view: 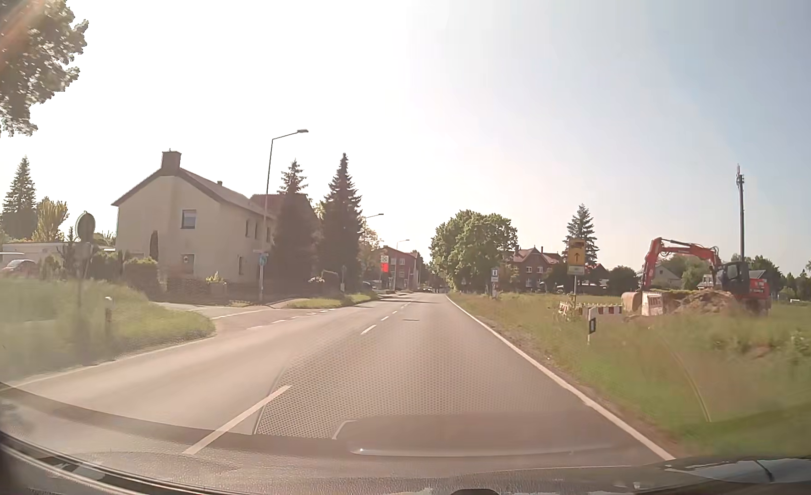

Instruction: Follow the waypoints while adhering to traffic rules and regulations

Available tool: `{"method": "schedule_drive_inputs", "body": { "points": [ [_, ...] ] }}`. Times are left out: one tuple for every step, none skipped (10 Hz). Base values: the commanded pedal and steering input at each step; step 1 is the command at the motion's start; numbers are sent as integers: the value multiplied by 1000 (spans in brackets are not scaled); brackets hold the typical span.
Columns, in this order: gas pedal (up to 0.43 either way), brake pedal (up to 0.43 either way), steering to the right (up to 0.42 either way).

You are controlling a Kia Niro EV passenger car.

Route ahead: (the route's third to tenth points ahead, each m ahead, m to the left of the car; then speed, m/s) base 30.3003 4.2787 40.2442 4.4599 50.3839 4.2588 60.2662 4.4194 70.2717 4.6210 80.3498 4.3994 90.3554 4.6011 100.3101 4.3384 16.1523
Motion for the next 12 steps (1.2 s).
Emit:
{"method": "schedule_drive_inputs", "body": {
  "points": [
    [110,0,4],
    [110,0,3],
    [110,0,3],
    [110,0,1],
    [110,0,1],
    [110,0,0],
    [110,0,0],
    [118,0,0],
    [118,0,0],
    [118,0,0],
    [130,0,0],
    [138,0,0]
  ]
}}
